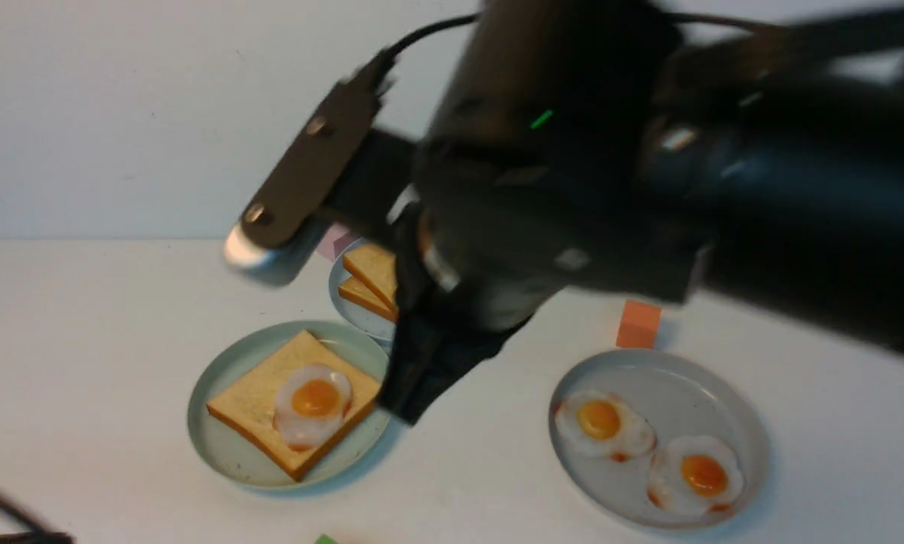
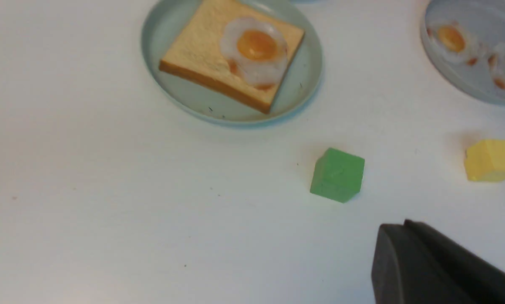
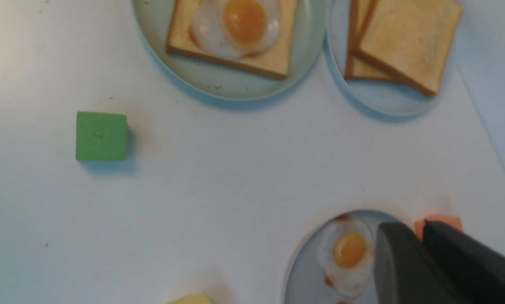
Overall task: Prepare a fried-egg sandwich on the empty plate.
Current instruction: Use the left arm to grab a slice of bread
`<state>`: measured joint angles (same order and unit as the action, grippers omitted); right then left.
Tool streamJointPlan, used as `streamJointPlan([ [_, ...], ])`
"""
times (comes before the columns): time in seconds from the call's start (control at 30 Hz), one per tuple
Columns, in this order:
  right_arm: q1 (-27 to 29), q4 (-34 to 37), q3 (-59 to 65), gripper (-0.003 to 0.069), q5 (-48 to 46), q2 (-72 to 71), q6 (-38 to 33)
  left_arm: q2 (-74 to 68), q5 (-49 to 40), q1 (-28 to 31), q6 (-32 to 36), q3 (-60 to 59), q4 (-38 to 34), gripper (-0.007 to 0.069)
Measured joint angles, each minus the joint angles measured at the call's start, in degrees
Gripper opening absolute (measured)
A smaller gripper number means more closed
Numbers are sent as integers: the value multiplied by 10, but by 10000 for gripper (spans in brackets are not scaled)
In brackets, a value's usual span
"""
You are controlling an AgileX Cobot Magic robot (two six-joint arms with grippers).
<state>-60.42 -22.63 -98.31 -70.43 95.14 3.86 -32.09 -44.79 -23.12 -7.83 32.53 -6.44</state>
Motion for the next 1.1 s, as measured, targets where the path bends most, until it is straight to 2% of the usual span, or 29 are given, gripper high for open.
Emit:
streamJointPlan([
  [0.07,21,29,11,-6,-4,-40,10,-73,38,0,29,8,-33,-10],
  [0.23,48,69,57,-10,-12,-126,17,-280,86,0,130,104,-117,-10],
  [0.27,50,72,75,-10,-12,-149,18,-348,87,0,164,149,-136,-10],
  [0.33,50,75,94,-10,-14,-171,18,-397,84,0,187,184,-146,-10],
  [0.37,50,79,122,-10,-14,-200,19,-472,69,0,217,244,-157,-10],
  [0.5,50,85,184,-9,-14,-266,38,-631,11,0,265,392,-163,-10],
  [0.67,50,85,234,-6,-16,-331,72,-728,-35,0,291,519,-158,-13],
  [0.77,50,85,259,-4,-18,-379,108,-786,-42,0,295,603,-114,-13],
  [0.93,50,85,268,-3,-19,-408,119,-859,-32,0,297,686,-79,-13],
  [1.03,50,84,270,-1,-18,-419,123,-924,-30,0,297,744,-49,40],
  [1.1,50,84,271,0,-20,-421,124,-969,-34,0,297,788,-18,145],
])
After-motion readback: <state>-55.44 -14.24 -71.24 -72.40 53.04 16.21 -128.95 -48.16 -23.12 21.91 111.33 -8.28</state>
